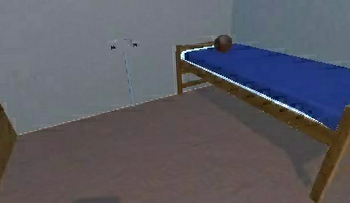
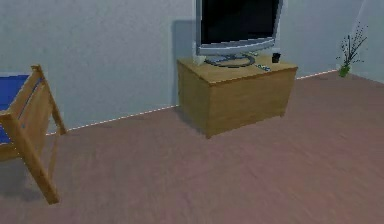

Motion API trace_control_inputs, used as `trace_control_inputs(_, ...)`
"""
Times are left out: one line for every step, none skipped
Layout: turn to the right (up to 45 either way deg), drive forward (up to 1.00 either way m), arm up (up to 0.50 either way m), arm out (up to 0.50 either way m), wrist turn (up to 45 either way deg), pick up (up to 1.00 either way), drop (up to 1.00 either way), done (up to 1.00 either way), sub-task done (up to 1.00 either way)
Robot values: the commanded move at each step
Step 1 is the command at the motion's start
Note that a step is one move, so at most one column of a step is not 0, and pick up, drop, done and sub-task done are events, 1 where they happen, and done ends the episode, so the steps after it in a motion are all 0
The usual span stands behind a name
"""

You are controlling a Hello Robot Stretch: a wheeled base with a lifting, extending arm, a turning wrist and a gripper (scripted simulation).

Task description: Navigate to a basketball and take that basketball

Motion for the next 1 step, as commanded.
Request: trace_control_inputs(0.0,1.00,0.00,0.00,0.0,0.00,0.00,0.00,0.00)
